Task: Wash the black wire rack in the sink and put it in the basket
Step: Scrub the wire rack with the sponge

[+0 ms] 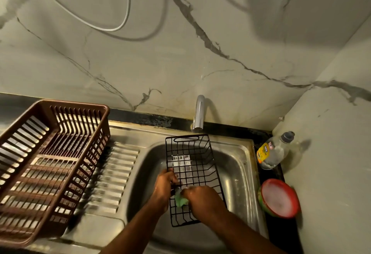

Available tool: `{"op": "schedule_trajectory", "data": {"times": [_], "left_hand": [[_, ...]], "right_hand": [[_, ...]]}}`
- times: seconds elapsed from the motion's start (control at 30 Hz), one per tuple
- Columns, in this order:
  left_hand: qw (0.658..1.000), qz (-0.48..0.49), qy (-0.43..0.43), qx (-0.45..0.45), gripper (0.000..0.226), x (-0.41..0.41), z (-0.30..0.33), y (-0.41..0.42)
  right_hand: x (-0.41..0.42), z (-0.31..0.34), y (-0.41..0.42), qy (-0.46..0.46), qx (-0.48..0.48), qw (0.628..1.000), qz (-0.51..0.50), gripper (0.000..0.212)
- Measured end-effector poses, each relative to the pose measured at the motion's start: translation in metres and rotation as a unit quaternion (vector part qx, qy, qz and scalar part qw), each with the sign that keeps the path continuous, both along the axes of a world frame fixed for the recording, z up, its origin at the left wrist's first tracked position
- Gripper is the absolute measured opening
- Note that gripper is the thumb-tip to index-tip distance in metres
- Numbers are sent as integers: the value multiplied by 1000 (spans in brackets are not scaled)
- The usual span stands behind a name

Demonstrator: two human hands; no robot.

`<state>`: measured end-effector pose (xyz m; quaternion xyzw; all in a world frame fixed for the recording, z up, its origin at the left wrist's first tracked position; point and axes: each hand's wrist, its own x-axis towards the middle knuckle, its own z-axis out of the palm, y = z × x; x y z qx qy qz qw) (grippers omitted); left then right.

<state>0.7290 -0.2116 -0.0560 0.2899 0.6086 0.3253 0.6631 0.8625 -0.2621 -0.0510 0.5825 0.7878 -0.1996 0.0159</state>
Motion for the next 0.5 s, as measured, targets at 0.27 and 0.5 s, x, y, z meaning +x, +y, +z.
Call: {"op": "schedule_trajectory", "data": {"times": [0.27, 0.5], "left_hand": [[1000, -6, -18, -10, 24, 3, 1, -2], [999, -40, -13, 18, 39, 7, 10, -5]], "right_hand": [[21, 29, 32, 81, -54, 986, -134, 22], [20, 14, 78, -55, 140, 976, -155, 39]]}}
